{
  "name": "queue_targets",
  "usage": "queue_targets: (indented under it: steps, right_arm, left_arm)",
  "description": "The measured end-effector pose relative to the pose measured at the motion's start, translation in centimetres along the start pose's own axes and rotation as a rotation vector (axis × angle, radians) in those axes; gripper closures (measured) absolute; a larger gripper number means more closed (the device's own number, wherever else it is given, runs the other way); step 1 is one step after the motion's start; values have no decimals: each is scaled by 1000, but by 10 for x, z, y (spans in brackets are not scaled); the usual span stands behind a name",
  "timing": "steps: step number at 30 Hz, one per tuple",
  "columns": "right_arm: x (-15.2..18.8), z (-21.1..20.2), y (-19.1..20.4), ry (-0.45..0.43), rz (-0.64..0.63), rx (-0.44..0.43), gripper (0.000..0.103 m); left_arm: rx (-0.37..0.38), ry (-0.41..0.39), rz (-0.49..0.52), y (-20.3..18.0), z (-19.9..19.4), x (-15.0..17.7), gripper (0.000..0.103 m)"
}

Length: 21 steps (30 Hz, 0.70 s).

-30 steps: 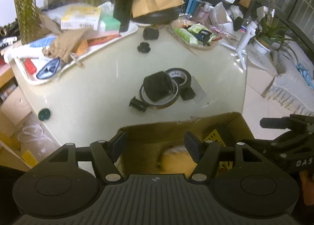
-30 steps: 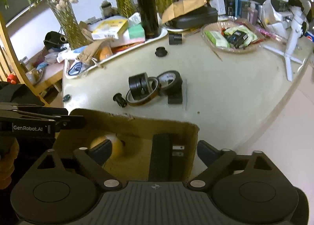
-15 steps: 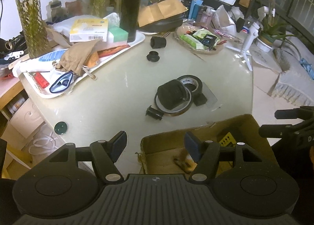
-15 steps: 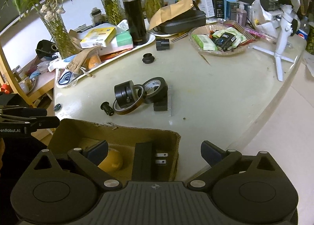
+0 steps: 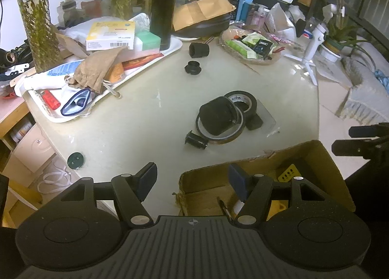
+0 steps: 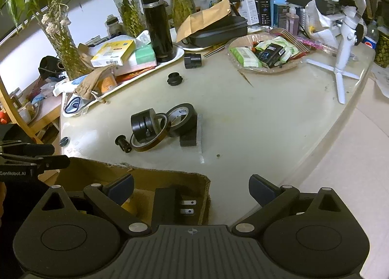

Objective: Organize rigid objects
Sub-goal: 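Move both open tools back toward the black spool and clear strip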

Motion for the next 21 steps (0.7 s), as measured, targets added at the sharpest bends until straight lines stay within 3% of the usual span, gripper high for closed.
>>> queue_targets:
  steps: [21]
  right_arm:
    - [-12, 14, -17, -10, 27, -5, 8]
  left_arm:
    - [25, 7, 15, 5, 19, -13, 39]
Point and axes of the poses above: each gripper's, at about its wrist camera, not at the fingertips, and z roughly the way its jaws point, y to its left, x to its underside, the point moved 8 cm from there along z, roughly the way its jaws point, and after that the axes turned 3 degrees about -x, right-handed, at the moved point
